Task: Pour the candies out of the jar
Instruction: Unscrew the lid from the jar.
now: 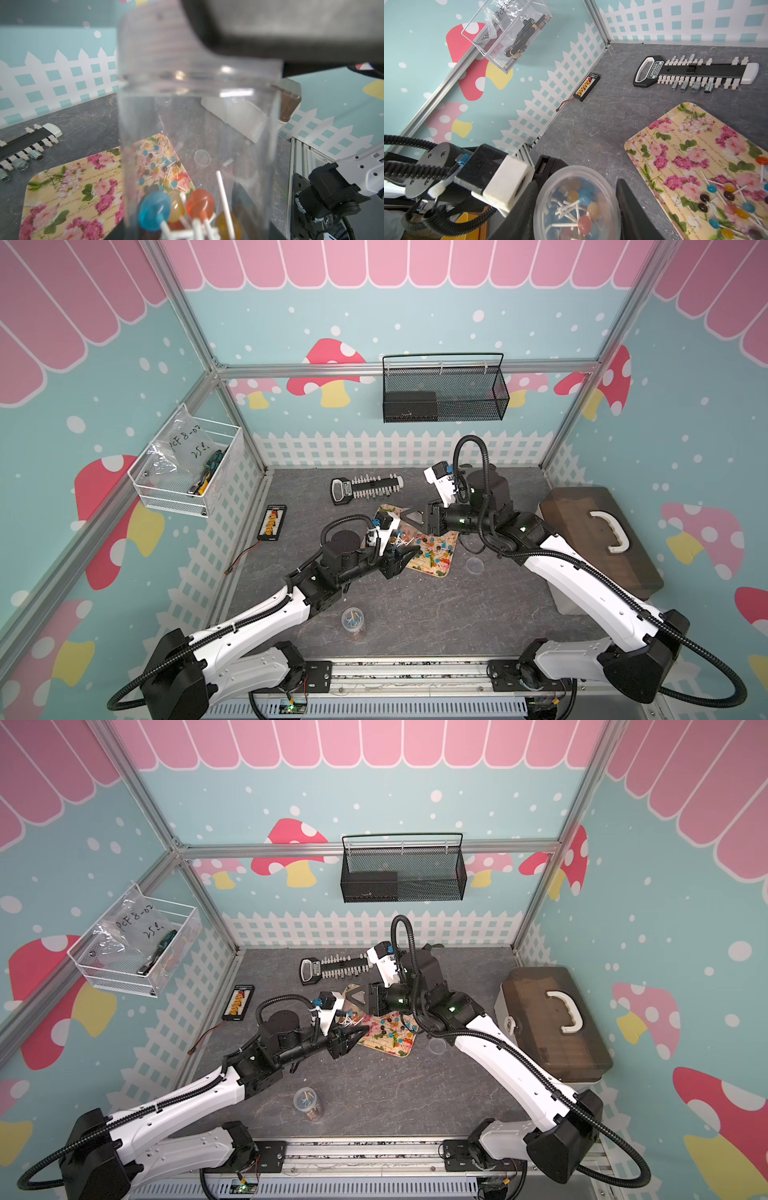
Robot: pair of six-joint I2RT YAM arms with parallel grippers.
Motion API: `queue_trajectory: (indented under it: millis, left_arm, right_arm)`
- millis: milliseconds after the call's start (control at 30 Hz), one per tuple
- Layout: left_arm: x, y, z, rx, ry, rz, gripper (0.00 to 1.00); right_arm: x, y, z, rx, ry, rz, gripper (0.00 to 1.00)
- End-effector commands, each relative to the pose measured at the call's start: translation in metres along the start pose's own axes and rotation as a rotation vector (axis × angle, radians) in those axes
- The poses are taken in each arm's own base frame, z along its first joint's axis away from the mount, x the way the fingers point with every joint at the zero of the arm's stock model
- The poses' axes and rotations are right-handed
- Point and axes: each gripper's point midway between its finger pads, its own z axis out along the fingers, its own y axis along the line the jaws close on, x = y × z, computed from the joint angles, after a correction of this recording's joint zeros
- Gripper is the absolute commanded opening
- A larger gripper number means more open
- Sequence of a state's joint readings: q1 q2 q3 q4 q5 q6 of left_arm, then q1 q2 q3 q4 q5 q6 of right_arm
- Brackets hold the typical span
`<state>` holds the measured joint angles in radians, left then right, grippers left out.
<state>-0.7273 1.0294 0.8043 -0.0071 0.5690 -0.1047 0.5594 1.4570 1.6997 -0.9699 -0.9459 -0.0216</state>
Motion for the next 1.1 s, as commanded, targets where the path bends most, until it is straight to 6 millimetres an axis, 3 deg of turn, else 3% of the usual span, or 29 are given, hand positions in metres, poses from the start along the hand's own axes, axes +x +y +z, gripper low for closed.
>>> queue_trajectory:
  millis: [0,133,267,367,533,633,767,1067]
  left_arm:
    - [-0.006,0.001,-0.002,-0.016,-0.018,0.017,0.52]
    - [-0.007,0.002,-0.003,-0.023,-0.034,0.009,0.48]
    - [-0.009,0.012,-0.005,-0.084,-0.078,-0.009,0.49]
    - [-0.01,0.022,-0.007,-0.142,-0.115,-0.015,0.48]
    - [-0.01,0.034,-0.007,-0.218,-0.142,-0.007,0.48]
    - [-0.01,0.041,-0.005,-0.259,-0.155,0.0,0.48]
    - [-0.009,0.047,-0.001,-0.286,-0.158,0.011,0.47]
    - [-0.009,0.049,0.012,-0.27,-0.141,0.007,0.47]
  right_arm:
    - [-0.006,0.009,-0.005,-0.024,-0.026,-0.039,0.25]
    - [-0.006,0.006,-0.004,-0.012,-0.034,-0.032,0.26]
    - [-0.016,-0.004,-0.009,0.078,-0.094,-0.005,0.52]
    - [-0.032,-0.012,-0.023,0.19,-0.208,0.056,0.62]
    - [-0.05,-0.031,-0.055,0.348,-0.515,0.267,0.65]
    - [-0.044,-0.04,-0.064,0.4,-0.605,0.336,0.66]
    - [-0.04,-0.039,-0.055,0.39,-0.588,0.36,0.66]
    - [-0.039,-0.032,-0.014,0.323,-0.463,0.313,0.67]
